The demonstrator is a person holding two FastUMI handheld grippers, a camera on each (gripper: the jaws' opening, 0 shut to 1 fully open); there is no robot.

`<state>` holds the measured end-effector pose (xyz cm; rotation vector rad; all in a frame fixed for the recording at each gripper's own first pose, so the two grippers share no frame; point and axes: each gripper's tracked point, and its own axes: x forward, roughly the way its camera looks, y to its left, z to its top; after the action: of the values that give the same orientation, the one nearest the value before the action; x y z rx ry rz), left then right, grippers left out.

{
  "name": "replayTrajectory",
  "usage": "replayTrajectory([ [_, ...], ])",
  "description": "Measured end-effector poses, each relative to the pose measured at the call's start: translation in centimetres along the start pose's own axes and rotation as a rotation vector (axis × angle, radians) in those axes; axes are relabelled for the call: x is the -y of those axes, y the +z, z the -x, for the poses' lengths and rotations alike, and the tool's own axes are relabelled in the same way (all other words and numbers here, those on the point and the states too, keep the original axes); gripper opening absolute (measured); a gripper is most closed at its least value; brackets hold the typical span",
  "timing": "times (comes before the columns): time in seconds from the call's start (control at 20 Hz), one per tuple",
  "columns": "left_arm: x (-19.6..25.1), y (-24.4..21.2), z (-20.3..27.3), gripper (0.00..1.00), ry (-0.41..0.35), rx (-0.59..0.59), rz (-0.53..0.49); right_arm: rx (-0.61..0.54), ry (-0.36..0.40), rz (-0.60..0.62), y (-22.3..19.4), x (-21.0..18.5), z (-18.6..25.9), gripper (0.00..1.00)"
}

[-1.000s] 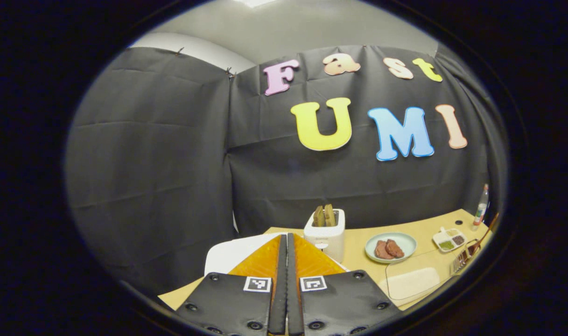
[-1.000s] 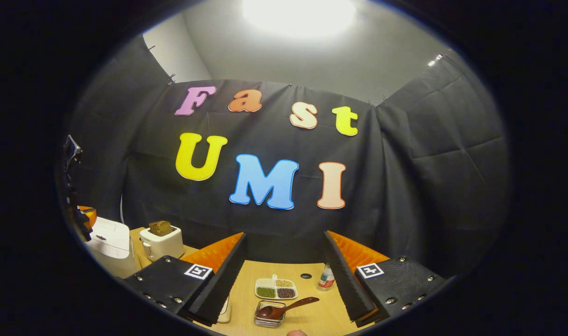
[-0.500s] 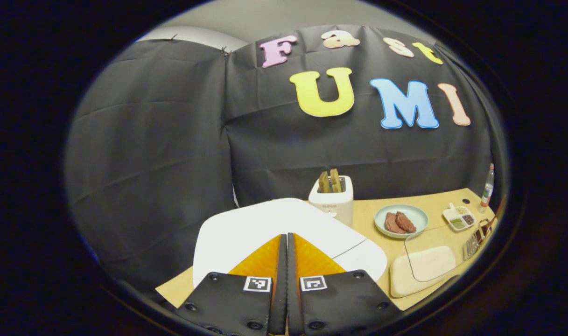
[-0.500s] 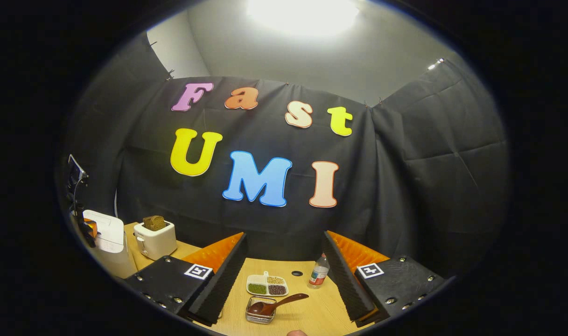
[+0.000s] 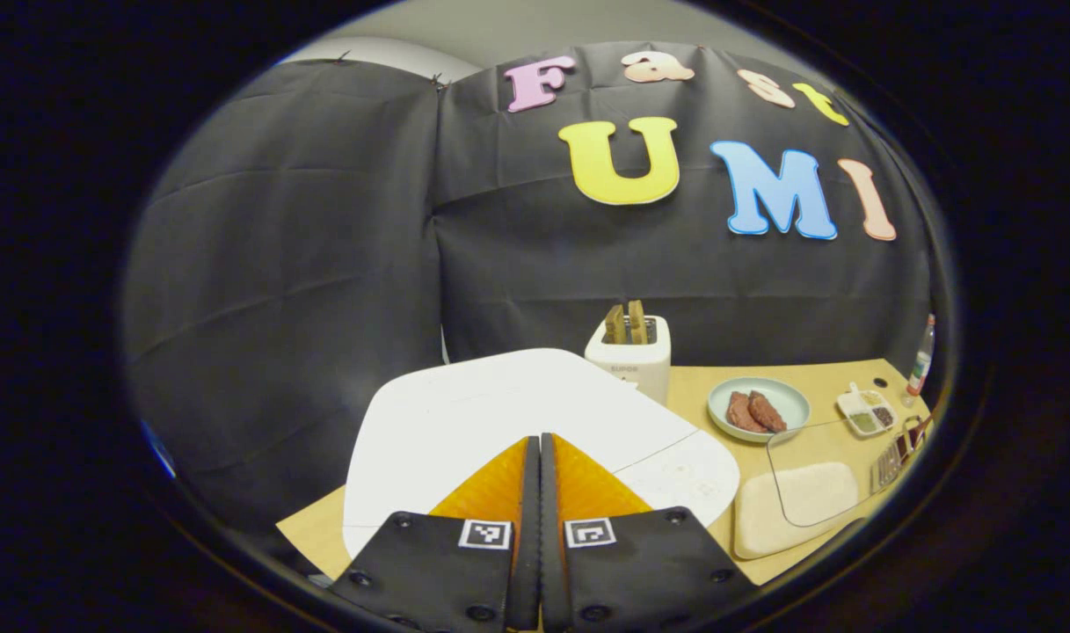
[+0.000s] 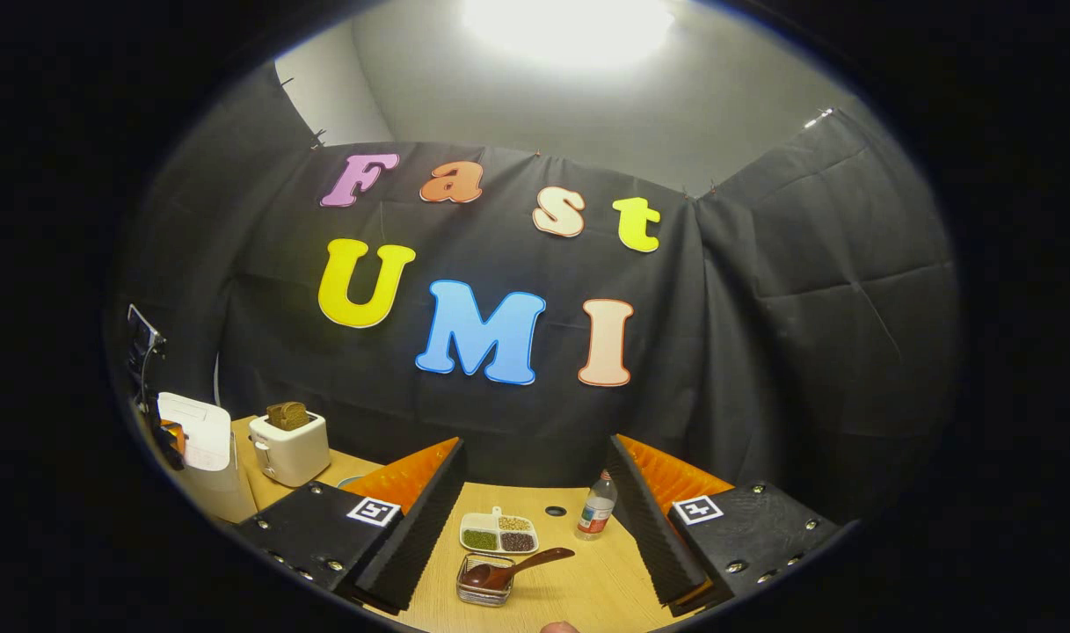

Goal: Close the left gripper, press the button to open the rice cooker; take a wooden spoon from the chopstick holder with the right hand, scoop a spoonful of rice and pour it into the rice cooker, then put the wooden spoon back into the chopstick holder.

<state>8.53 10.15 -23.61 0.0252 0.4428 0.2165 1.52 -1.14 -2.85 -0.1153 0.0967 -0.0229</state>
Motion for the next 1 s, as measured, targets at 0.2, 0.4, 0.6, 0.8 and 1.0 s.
replayTrajectory([
  [0.2, -0.1, 0.5, 0.0, 0.08, 0.007, 0.009, -0.007, -0.002, -0.008, -0.017, -0.5, 1.0, 0.3, 0.97],
  [0.4, -0.6, 3.4, 0.9, 0.08, 0.037, 0.067, 0.003, -0.013, -0.011, -0.033, -1.3, 1.7, 0.3, 0.97],
  [0.6, -1.5, 8.1, 2.9, 0.09, 0.070, 0.172, -0.022, -0.014, 0.000, -0.046, -1.9, 2.1, 0.2, 0.97],
  [0.8, 0.0, 10.7, 5.4, 0.09, 0.010, 0.218, 0.044, -0.021, 0.019, -0.078, -2.7, 2.3, -0.2, 0.97],
  [1.0, 1.8, 13.0, 9.0, 0.74, -0.042, 0.301, 0.045, -0.032, 0.043, -0.092, -3.7, 2.4, -1.3, 0.97],
])
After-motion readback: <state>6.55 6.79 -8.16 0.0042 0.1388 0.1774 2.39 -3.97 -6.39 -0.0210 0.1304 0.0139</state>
